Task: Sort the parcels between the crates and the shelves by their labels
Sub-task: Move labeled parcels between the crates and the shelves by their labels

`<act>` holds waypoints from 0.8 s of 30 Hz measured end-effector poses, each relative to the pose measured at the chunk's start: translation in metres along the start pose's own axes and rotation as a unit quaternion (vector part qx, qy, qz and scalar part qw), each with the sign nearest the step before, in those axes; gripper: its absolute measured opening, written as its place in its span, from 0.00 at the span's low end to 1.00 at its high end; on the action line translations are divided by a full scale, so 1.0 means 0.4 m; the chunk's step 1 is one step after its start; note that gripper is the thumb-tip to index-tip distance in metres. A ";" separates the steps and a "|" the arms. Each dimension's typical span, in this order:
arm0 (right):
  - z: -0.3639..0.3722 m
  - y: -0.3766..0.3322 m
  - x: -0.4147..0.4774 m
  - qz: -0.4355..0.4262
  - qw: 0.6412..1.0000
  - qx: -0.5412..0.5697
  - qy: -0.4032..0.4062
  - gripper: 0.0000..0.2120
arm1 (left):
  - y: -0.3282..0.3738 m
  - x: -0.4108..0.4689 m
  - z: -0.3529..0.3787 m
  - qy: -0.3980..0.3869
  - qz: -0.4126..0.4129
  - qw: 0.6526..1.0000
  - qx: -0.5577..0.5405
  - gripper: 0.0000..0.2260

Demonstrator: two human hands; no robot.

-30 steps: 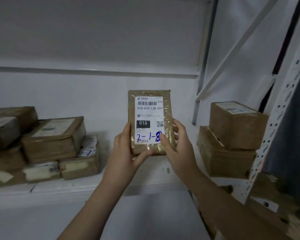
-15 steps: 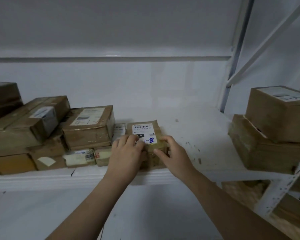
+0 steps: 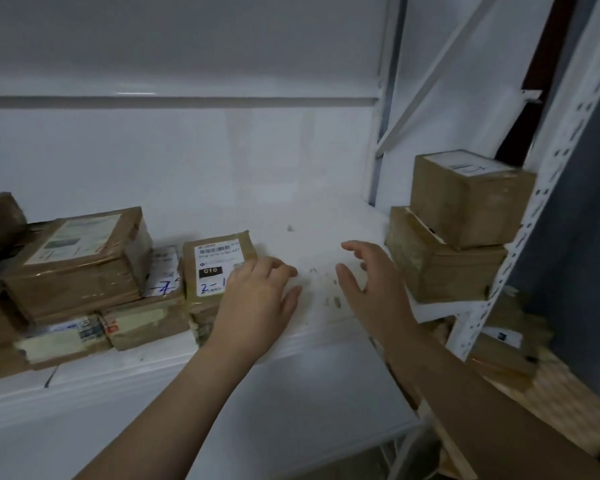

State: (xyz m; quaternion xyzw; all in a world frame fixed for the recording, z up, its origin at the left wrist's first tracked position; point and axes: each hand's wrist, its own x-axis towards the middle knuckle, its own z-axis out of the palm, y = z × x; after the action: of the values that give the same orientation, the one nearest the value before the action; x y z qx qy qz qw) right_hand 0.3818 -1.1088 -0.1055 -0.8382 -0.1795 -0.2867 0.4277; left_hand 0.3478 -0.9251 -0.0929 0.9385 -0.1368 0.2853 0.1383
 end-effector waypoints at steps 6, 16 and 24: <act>-0.214 0.081 0.020 0.019 0.989 -0.084 0.122 0.12 | 0.176 0.076 0.097 -0.019 0.058 0.993 -0.103 0.17; -0.461 0.195 0.156 0.137 0.967 -0.173 0.129 0.29 | 0.454 0.398 0.192 -0.095 0.052 0.945 -0.307 0.31; -0.479 0.233 0.246 0.241 0.961 0.070 0.118 0.21 | 0.500 0.492 0.203 -0.162 -0.136 0.826 -0.523 0.29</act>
State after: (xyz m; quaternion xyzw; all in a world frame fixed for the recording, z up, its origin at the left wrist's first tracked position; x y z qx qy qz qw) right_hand 0.4459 -1.3135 -0.0105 -0.7844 0.0604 -0.2588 0.5604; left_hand 0.4785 -1.1725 -0.0088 0.7673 -0.1569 -0.0073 0.6217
